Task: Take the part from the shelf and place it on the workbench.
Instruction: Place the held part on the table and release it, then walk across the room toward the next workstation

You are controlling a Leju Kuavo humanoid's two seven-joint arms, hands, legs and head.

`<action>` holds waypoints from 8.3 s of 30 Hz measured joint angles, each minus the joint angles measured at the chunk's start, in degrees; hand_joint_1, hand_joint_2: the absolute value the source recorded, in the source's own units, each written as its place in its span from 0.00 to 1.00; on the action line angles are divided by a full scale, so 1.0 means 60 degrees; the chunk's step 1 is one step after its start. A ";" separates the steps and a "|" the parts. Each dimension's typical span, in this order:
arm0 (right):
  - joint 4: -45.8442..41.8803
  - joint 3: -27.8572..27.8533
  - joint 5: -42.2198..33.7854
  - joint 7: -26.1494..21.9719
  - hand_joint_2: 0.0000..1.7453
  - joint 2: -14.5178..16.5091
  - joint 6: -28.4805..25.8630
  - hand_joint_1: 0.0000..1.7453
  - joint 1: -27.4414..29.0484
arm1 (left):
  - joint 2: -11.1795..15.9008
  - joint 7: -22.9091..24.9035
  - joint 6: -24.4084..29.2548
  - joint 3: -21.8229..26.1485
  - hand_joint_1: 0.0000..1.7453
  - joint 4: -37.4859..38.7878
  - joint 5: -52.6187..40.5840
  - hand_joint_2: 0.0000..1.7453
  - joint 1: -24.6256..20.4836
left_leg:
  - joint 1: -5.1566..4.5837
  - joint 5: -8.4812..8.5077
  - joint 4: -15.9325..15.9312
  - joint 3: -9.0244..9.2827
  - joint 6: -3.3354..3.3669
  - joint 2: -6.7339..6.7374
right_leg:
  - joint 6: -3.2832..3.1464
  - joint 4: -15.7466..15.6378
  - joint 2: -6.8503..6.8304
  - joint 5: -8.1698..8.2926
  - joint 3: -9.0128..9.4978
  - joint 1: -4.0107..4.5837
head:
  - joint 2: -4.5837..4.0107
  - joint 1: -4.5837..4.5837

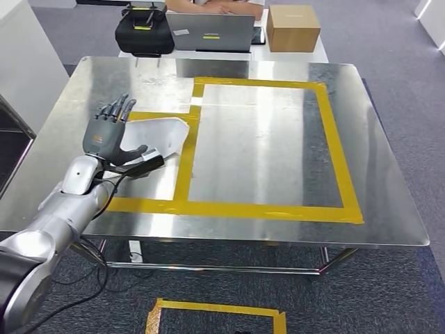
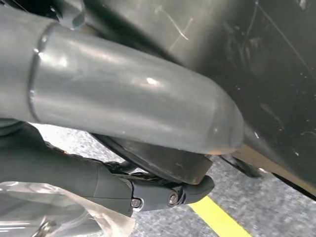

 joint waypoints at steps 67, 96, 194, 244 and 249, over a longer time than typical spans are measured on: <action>0.0038 -0.0214 -0.0327 0.0633 0.00 0.0086 -0.0290 0.00 0.0181 | -0.2080 0.0866 -0.3336 0.6717 0.00 0.2016 0.1844 0.00 0.8018 | -0.0199 0.0639 -0.0236 -0.0225 -0.0105 0.0158 | -0.0152 -0.2916 -0.0053 -0.0217 0.2961 0.0065 | -0.0001 0.0098; 0.0086 -0.0211 -0.0329 0.1675 0.00 -0.0159 0.0945 0.00 0.0053 | -0.2406 0.1741 -0.4264 0.5742 0.00 0.2452 0.0317 0.00 0.7803 | -0.0214 -0.0163 -0.0384 0.0742 0.0050 -0.0687 | -0.0272 -0.2533 0.0764 0.0340 0.2150 0.0044 | -0.0001 0.0043; 0.0094 -0.0124 -0.0202 0.2614 0.00 -0.0209 0.1597 0.00 -0.0065 | -0.2338 0.1733 -0.4525 0.5342 0.00 0.2477 -0.0085 0.00 0.7641 | -0.0210 -0.0687 0.1406 -0.0568 -0.0256 -0.0313 | -0.0295 -0.2072 0.0124 0.0026 0.1953 -0.0041 | -0.0001 -0.0075; 0.0035 0.0106 0.0274 0.2436 0.00 -0.0275 0.1928 0.00 -0.0149 | -0.2340 0.1752 -0.4563 0.5469 0.00 0.2477 0.0289 0.00 0.7721 | -0.0224 -0.0143 -0.0204 0.0527 0.0240 -0.0393 | -0.0018 0.0100 -0.0085 -0.0860 0.1017 0.0200 | -0.0001 -0.0004; 0.0045 0.0109 0.0174 0.2223 0.00 -0.0257 0.1966 0.00 -0.0120 | -0.2322 0.1750 -0.4616 0.5472 0.00 0.2477 0.0302 0.00 0.7702 | -0.0146 -0.0316 0.0139 0.0389 -0.0044 -0.1057 | 0.0096 -0.1872 0.0690 0.0131 0.1703 -0.0009 | -0.0001 0.0074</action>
